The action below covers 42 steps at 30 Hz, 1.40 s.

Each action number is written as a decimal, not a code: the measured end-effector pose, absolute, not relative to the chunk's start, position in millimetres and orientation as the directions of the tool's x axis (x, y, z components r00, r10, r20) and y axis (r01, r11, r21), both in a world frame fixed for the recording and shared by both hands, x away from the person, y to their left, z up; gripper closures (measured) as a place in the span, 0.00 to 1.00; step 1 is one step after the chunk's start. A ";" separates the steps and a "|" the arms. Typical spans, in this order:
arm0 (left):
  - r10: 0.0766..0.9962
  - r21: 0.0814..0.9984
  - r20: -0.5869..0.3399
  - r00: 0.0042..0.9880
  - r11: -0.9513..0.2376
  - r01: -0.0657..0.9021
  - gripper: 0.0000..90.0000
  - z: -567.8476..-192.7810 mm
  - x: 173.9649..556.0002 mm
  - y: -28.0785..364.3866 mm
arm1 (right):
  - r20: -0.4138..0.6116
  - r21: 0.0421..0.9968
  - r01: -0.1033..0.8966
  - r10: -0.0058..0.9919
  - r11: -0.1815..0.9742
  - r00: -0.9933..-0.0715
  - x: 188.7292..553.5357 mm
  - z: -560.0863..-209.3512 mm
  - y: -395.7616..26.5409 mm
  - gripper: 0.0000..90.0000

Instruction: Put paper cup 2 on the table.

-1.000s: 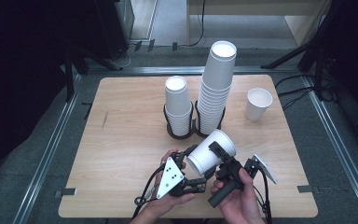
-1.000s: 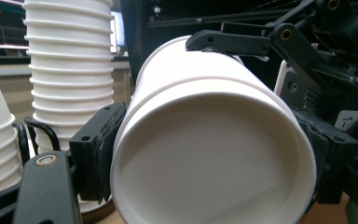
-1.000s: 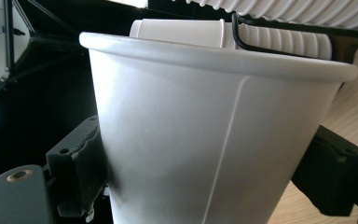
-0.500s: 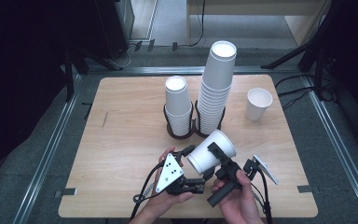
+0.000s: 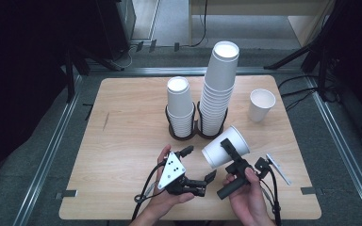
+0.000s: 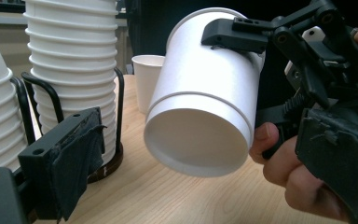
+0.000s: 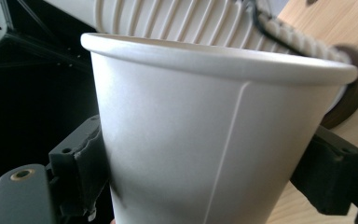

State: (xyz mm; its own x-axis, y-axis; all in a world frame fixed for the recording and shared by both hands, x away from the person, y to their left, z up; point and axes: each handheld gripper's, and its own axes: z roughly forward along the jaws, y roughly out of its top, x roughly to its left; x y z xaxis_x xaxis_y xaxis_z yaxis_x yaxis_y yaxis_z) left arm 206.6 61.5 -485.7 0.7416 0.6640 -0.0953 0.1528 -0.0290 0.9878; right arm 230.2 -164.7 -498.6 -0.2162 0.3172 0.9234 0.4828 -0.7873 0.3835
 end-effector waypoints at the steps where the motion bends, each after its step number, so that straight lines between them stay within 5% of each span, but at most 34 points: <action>1: 0.664 0.988 -0.095 0.742 -0.029 0.153 0.02 -485.7 206.6 61.5 | 0.919 0.394 0.475 0.330 -0.787 -0.215 231.0 -499.1 -166.4 0.17; 17: 0.699 0.980 -0.119 0.705 -0.033 0.198 0.02 -494.1 219.4 75.4 | 0.719 0.695 0.257 0.643 -0.671 -0.263 248.8 -508.5 -192.1 0.16; 30: 0.739 0.967 -0.140 0.658 -0.040 0.251 0.02 -503.8 226.0 89.9 | 0.324 0.946 0.088 0.923 -0.312 -0.209 266.8 -519.3 -203.5 0.16; 42: 0.798 0.948 -0.193 0.570 0.002 0.319 0.02 -511.8 238.4 125.2 | 0.113 0.993 0.057 0.975 -0.104 -0.193 280.0 -533.8 -201.6 0.16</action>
State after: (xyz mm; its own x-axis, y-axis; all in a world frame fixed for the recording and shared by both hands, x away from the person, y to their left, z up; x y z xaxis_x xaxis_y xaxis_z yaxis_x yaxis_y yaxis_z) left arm 238.4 125.2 -511.8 0.5703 0.7983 -0.1934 0.3185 0.0021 0.9479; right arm 280.0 -201.6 -533.8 -0.1927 0.9747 0.1134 0.0566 -0.1043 0.9929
